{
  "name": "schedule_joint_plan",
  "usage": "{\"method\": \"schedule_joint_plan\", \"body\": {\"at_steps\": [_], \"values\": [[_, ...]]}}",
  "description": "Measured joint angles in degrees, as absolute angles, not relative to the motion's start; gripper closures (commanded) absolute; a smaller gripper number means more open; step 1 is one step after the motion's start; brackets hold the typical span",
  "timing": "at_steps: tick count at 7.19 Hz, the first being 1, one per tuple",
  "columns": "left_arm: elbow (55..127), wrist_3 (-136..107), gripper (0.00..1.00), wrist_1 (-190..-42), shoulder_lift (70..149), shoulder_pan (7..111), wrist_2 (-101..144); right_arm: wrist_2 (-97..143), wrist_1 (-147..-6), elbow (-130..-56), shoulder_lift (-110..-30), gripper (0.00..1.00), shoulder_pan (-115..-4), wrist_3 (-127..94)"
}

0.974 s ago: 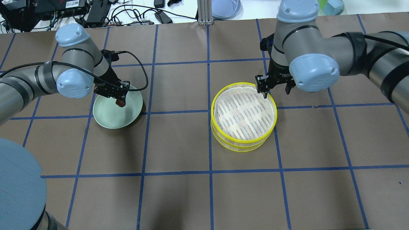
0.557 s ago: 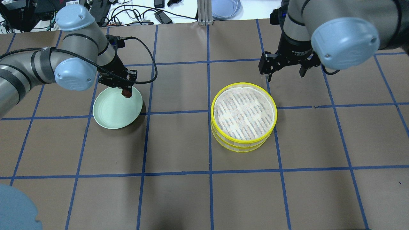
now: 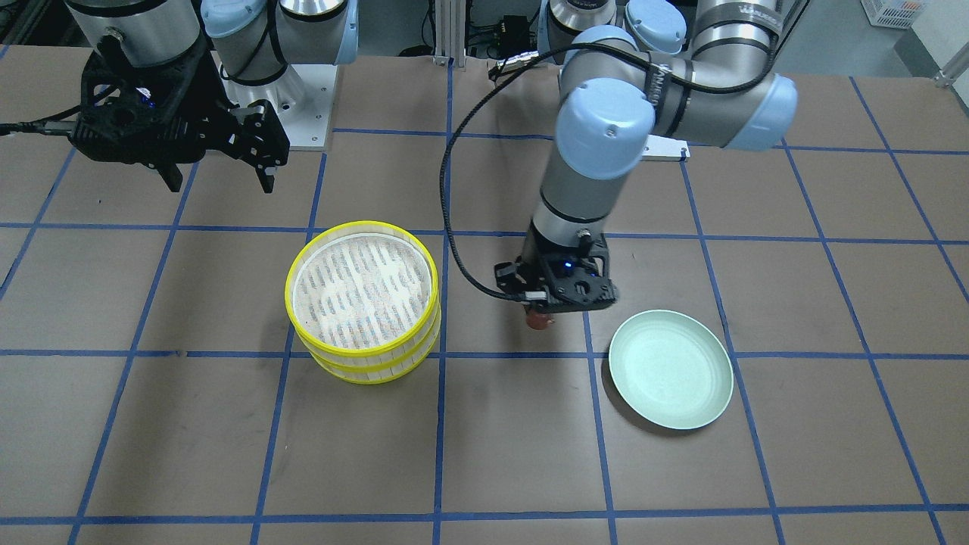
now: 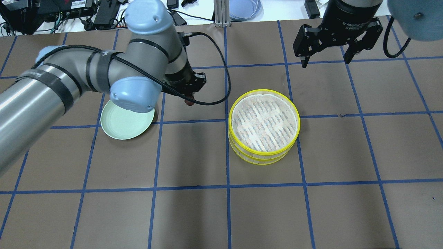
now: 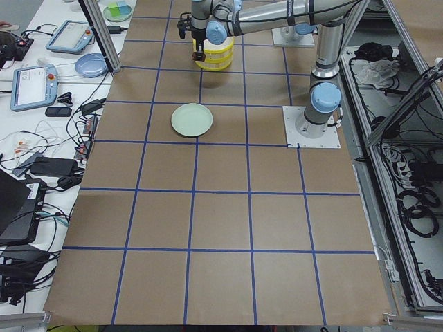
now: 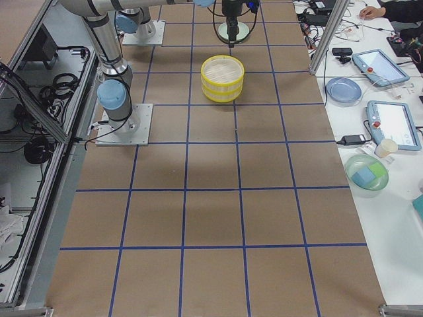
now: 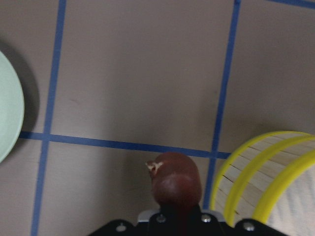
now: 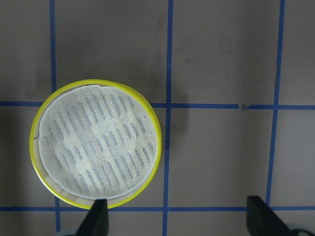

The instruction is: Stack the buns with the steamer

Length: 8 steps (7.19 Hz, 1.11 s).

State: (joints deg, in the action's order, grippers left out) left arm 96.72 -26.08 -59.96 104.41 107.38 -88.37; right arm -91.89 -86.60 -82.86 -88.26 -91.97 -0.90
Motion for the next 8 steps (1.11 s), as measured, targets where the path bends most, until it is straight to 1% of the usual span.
{"method": "schedule_joint_plan", "body": {"at_steps": [3,4,5,6,7,8], "values": [[96.6,-38.2,0.99,-57.1,105.8,115.8,-90.0,-91.5,-88.2,-82.8,-89.1,0.05,-90.0,-0.5],[96.6,-41.0,0.65,-57.0,106.4,117.5,-90.4,-91.4,-88.7,-82.9,-89.2,0.01,-89.8,-0.6],[96.6,-42.9,0.25,-57.0,107.3,119.0,-90.5,-91.4,-88.9,-82.9,-89.2,0.01,-89.7,-0.7],[96.6,-44.3,0.14,-57.0,107.8,120.2,-90.6,-91.4,-89.0,-82.9,-89.2,0.01,-89.7,-0.7],[96.5,-45.6,0.08,-56.7,108.1,120.9,-90.6,-91.4,-89.0,-82.9,-89.3,0.0,-89.7,-0.7],[96.5,-47.0,0.07,-56.0,108.4,121.2,-90.5,-91.4,-89.1,-82.9,-89.3,0.0,-89.6,-0.7]]}}
